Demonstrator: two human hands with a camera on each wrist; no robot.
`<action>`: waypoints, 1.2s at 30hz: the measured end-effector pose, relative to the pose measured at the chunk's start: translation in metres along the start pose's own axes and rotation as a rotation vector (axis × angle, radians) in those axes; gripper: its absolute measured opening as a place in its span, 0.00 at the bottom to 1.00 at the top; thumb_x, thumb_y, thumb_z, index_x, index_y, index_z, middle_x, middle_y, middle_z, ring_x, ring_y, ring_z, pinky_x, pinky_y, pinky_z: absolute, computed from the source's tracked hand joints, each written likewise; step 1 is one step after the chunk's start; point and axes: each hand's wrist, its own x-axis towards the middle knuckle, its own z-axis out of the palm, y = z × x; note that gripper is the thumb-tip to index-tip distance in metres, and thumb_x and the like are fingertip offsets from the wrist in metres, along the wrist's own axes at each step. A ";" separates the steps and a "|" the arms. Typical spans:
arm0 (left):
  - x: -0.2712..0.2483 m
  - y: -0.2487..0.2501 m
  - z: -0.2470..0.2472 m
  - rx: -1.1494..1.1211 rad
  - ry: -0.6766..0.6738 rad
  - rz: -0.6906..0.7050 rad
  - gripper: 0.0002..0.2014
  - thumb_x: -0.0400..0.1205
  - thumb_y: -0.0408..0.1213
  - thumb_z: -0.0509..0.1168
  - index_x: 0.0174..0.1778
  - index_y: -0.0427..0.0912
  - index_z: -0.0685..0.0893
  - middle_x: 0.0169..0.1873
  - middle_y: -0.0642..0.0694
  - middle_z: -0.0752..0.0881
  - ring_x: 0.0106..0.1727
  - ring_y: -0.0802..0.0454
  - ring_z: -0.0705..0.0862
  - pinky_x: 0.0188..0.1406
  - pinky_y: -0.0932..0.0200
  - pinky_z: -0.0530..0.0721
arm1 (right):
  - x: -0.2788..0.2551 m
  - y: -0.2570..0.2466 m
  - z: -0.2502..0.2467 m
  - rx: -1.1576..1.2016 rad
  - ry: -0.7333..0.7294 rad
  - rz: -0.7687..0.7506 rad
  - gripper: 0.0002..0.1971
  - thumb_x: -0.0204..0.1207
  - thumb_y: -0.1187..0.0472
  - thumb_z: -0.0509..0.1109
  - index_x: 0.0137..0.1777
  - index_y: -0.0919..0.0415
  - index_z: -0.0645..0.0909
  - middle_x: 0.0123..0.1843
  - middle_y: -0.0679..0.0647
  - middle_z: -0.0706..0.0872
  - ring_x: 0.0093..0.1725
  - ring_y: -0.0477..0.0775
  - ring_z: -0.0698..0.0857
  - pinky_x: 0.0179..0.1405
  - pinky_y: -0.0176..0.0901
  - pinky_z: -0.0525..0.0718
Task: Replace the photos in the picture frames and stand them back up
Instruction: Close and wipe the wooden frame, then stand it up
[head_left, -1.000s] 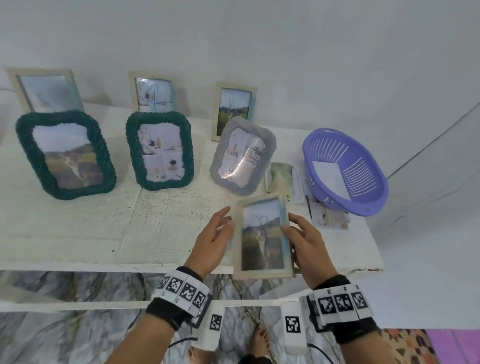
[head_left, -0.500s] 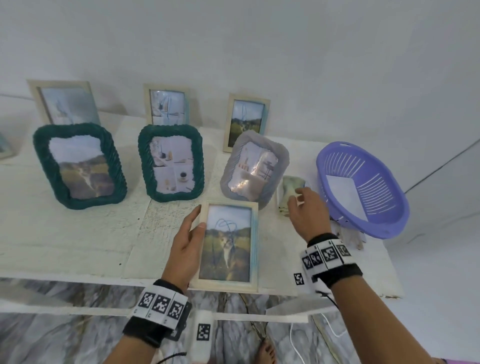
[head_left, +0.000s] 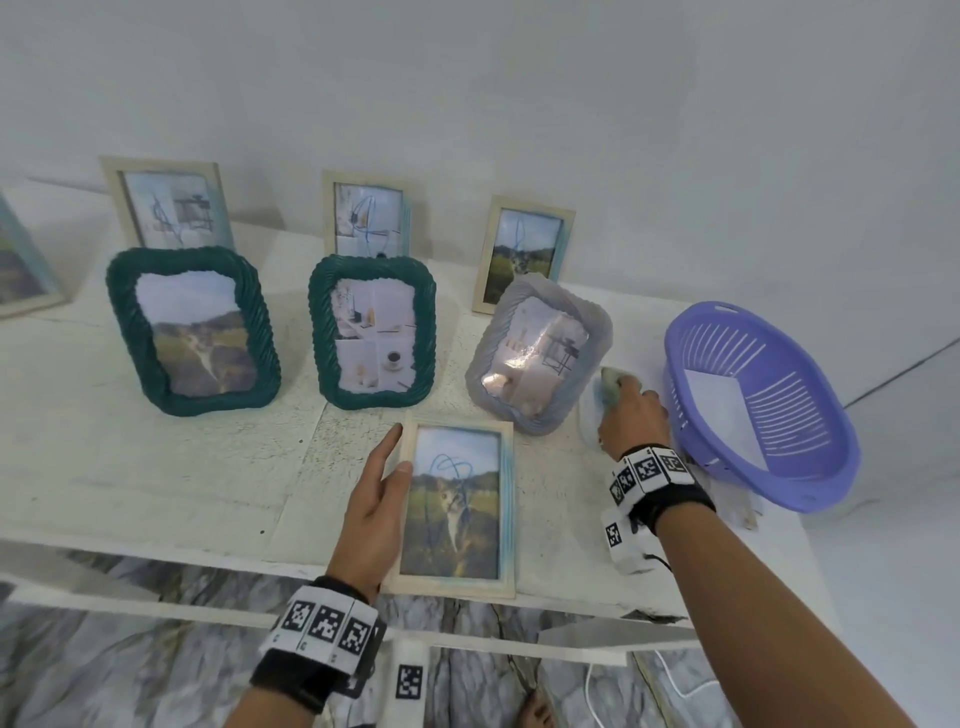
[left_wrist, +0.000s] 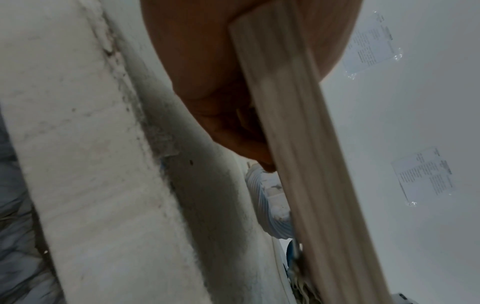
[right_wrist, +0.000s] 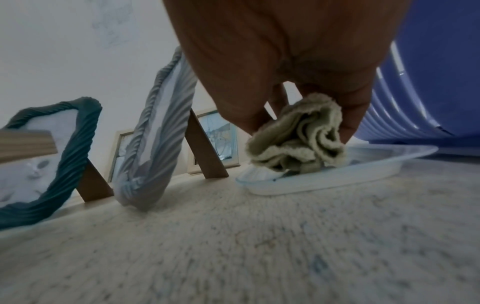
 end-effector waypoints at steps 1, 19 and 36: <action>0.000 -0.001 0.000 0.001 -0.002 0.001 0.20 0.89 0.43 0.55 0.79 0.61 0.69 0.77 0.60 0.71 0.79 0.61 0.67 0.83 0.47 0.63 | -0.003 0.000 -0.003 0.022 0.010 -0.004 0.25 0.77 0.70 0.60 0.75 0.60 0.66 0.65 0.71 0.76 0.62 0.72 0.78 0.59 0.58 0.77; -0.025 0.004 0.010 0.073 -0.070 0.139 0.22 0.89 0.37 0.57 0.79 0.59 0.66 0.20 0.58 0.60 0.23 0.61 0.60 0.25 0.71 0.65 | -0.180 -0.028 -0.007 0.458 0.213 -0.398 0.25 0.73 0.69 0.66 0.71 0.52 0.77 0.55 0.53 0.72 0.41 0.41 0.76 0.44 0.21 0.72; -0.048 0.020 0.006 0.106 -0.084 0.283 0.23 0.89 0.38 0.56 0.80 0.57 0.66 0.31 0.60 0.72 0.33 0.61 0.72 0.38 0.69 0.71 | -0.212 -0.042 -0.011 -0.001 0.053 -0.799 0.20 0.71 0.68 0.75 0.64 0.57 0.82 0.60 0.59 0.79 0.48 0.58 0.81 0.44 0.47 0.88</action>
